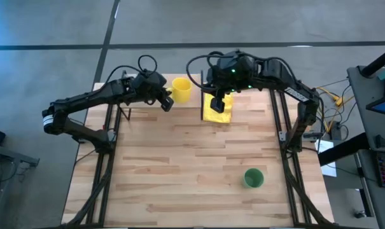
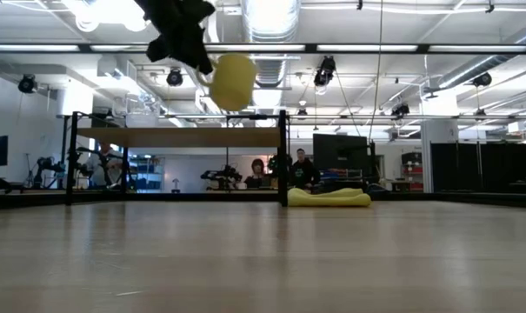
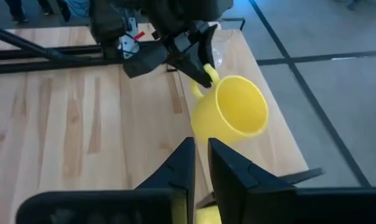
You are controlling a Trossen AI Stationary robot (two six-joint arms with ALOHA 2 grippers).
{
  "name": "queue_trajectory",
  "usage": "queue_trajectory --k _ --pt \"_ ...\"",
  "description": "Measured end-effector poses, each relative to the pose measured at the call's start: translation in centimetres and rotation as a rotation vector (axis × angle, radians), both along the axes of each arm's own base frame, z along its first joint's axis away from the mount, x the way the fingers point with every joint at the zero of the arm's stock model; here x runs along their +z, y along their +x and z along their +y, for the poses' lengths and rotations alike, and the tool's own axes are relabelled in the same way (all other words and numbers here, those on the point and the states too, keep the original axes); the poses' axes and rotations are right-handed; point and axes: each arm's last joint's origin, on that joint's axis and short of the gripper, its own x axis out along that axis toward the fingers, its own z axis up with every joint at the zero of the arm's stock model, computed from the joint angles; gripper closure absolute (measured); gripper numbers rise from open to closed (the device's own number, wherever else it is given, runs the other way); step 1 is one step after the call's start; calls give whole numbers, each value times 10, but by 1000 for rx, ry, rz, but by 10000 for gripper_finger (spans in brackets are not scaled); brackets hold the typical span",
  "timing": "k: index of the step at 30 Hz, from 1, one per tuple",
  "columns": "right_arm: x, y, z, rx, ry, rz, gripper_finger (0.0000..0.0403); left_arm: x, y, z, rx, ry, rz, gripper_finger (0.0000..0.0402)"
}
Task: Stack small to large cups/mugs on shelf
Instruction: Put the yellow mug on the shelf
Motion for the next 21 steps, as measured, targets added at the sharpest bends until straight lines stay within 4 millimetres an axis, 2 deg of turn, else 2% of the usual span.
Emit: queue_trajectory --k 4,12,21 --pt "0 -5 1 0 4 22 365 -11 -11 -3 28 3 4 368" --pt "-2 -5 1 1 8 48 364 -13 -34 -11 72 44 -63 376" --pt "-3 -5 1 1 9 48 364 -37 -54 -15 190 66 -85 376"
